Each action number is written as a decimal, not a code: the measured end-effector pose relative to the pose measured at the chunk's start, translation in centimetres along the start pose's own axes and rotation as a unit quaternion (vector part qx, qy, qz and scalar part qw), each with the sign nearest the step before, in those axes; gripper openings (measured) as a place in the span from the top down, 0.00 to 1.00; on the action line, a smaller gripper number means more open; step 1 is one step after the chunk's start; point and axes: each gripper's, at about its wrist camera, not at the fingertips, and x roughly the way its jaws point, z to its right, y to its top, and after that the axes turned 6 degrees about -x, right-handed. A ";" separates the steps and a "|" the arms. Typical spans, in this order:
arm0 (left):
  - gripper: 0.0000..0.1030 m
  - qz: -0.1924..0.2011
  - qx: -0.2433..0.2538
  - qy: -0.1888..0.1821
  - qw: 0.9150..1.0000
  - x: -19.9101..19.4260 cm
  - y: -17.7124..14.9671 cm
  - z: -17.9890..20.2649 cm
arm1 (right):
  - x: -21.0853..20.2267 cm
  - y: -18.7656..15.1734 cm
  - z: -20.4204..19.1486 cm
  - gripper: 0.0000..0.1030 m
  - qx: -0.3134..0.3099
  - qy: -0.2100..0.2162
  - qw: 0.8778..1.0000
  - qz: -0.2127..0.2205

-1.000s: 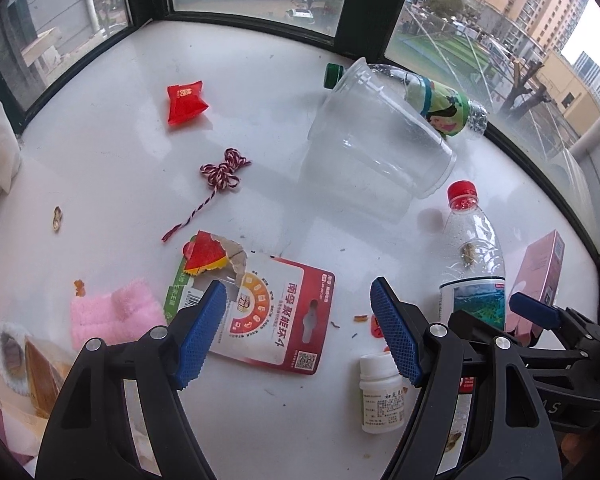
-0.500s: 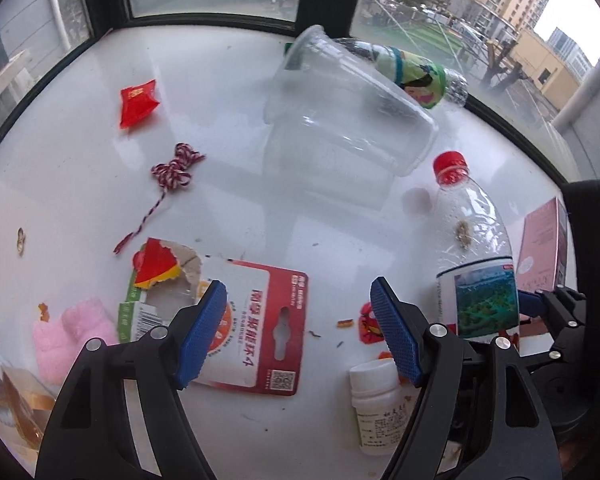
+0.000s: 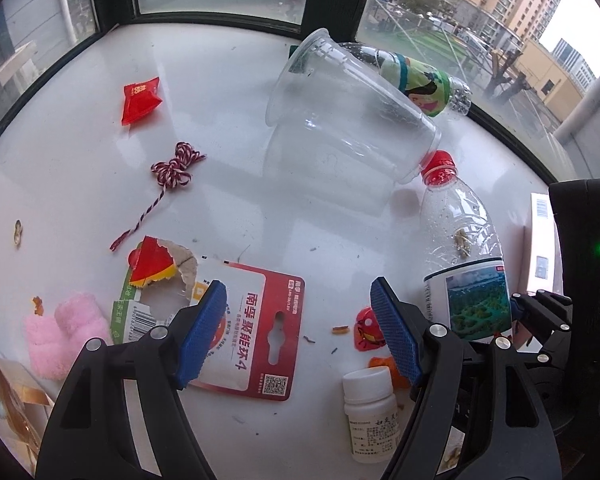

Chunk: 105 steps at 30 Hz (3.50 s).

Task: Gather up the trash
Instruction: 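Lower the right gripper around the red-capped water bottle and close it, then lift the water bottle with the right gripper and carry it to the bin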

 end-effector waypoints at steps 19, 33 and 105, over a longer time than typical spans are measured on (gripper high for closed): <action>0.41 0.014 0.002 -0.031 0.999 -4.9 -0.5 1.1 | -5.4 -3.4 2.5 0.41 0.031 0.035 0.998 0.043; 1.00 0.051 0.050 -0.090 0.993 -15.3 -7.0 3.4 | -16.0 -9.6 -1.2 0.41 0.020 0.028 0.989 0.147; 1.00 0.134 -0.016 0.026 0.990 -33.8 -29.3 2.1 | -25.8 -30.2 -6.8 0.41 -0.122 0.157 0.958 0.205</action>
